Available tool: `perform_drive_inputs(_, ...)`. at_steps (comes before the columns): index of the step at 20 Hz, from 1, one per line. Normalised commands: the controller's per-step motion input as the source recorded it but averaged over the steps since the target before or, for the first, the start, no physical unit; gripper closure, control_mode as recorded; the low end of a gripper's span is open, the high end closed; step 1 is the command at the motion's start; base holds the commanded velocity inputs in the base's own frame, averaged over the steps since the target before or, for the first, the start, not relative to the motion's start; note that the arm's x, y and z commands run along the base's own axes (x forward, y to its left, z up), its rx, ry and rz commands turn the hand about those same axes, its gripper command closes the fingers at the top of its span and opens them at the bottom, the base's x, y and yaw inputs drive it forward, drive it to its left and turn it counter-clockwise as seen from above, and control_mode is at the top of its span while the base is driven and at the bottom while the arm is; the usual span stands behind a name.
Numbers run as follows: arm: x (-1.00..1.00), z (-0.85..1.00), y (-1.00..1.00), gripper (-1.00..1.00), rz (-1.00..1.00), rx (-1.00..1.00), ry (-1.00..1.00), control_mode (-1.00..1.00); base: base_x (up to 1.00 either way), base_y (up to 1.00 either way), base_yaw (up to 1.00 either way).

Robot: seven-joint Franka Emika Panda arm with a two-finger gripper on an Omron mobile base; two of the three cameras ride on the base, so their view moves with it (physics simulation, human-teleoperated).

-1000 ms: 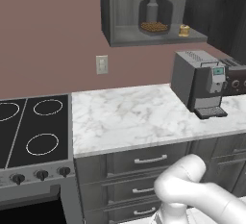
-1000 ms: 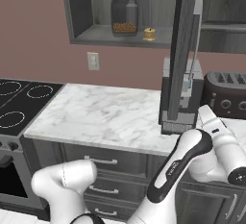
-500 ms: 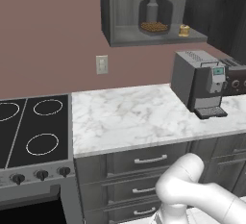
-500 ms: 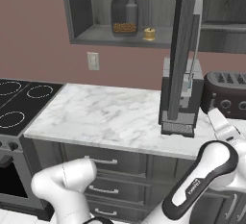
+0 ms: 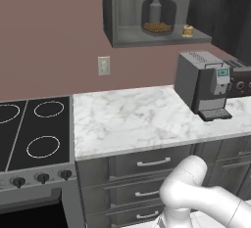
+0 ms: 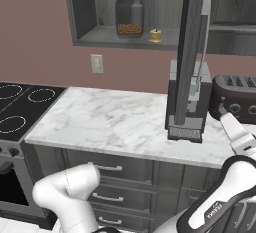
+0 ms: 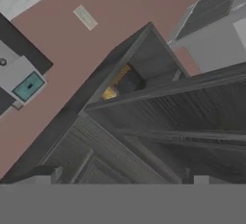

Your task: Pick the jar and candle from the dining table and place them in the open cabinet. Close the cabinet after placing the objects.

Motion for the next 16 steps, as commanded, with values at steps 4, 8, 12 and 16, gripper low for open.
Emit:
perform_drive_inputs(4,-0.12,0.04,0.15,-1.00,0.05,-0.02,-0.03,-1.00,0.00,0.00,0.00)
perform_drive_inputs(8,0.00,0.00,0.03,-1.00,0.00,0.00,0.00,-1.00,0.00,0.00,0.00)
perform_drive_inputs(12,0.03,0.16,0.28,-1.00,0.00,-0.02,0.00,-1.00,0.00,0.00,0.00)
perform_drive_inputs(16,0.12,0.18,0.21,-1.00,0.04,-0.03,0.00,-1.00,0.00,0.00,0.00)
